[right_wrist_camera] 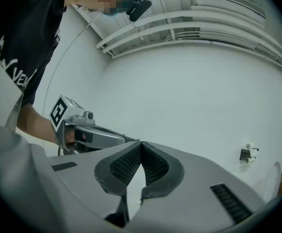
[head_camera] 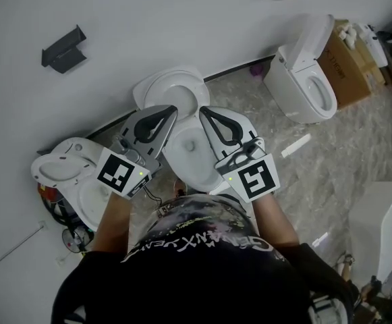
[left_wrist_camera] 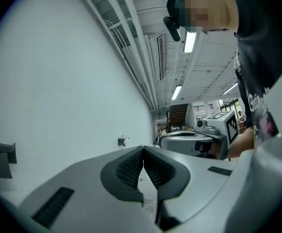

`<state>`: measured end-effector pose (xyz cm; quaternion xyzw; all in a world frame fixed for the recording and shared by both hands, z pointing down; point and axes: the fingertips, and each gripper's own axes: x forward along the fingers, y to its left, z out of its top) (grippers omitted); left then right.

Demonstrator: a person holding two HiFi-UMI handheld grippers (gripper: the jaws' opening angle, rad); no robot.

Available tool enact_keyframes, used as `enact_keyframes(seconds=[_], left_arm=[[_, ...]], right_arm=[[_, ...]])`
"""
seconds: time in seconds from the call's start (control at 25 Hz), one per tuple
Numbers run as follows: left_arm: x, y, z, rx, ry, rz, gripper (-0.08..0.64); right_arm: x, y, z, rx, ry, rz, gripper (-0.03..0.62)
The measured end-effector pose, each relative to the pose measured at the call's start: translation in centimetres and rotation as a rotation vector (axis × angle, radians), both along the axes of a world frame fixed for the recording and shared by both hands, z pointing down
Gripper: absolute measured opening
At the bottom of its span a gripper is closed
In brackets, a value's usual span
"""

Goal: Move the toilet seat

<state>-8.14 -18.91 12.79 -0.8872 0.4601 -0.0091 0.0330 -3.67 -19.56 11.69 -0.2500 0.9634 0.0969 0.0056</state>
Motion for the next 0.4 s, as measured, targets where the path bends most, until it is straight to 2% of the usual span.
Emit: enact_keyframes(seconds=[0.4], left_arm=[[-0.72, -0.89, -0.04, 0.004, 0.007, -0.016, 0.023]], right_arm=[[-0.56, -0.89, 0.03, -0.002, -0.007, -0.009, -0.002]])
